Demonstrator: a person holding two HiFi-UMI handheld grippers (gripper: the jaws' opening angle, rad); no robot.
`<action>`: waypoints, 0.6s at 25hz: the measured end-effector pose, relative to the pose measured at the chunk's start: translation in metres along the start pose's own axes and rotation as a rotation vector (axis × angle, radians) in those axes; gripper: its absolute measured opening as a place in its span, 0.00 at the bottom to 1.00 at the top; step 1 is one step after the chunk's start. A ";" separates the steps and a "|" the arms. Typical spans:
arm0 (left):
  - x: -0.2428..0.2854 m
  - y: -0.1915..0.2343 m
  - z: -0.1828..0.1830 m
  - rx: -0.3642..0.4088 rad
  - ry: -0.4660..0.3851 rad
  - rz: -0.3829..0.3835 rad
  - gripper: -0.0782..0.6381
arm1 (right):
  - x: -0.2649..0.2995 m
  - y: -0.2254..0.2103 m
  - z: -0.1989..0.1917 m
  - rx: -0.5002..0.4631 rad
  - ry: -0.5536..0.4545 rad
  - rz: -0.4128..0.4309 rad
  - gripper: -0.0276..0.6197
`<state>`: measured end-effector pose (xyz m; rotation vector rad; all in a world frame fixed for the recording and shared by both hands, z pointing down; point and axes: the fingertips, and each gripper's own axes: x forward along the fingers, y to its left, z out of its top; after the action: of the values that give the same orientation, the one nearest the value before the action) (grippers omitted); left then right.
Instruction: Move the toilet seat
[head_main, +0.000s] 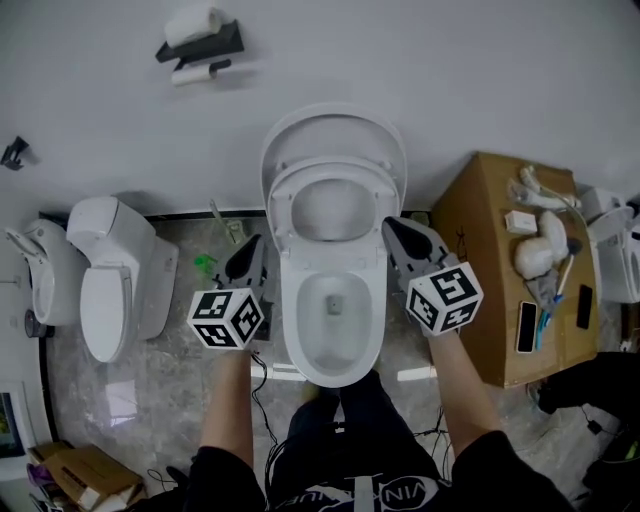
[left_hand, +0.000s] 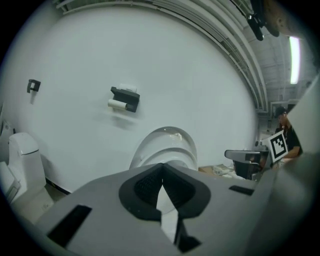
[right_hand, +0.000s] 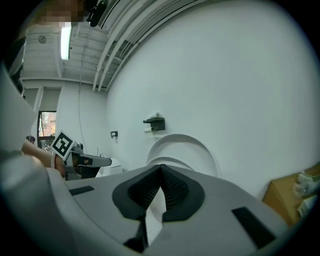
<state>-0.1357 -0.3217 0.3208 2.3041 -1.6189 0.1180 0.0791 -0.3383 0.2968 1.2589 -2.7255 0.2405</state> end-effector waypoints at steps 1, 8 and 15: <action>-0.008 -0.002 -0.003 -0.012 -0.002 0.003 0.11 | -0.005 0.005 0.000 -0.003 0.000 0.001 0.06; -0.044 -0.018 0.000 0.044 -0.008 0.001 0.11 | -0.036 0.030 0.000 -0.016 -0.001 -0.001 0.06; -0.076 -0.037 0.027 0.132 -0.078 0.003 0.11 | -0.065 0.052 0.005 -0.035 -0.011 0.005 0.06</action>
<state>-0.1311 -0.2500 0.2679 2.4331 -1.7000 0.1418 0.0813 -0.2577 0.2754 1.2488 -2.7296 0.1855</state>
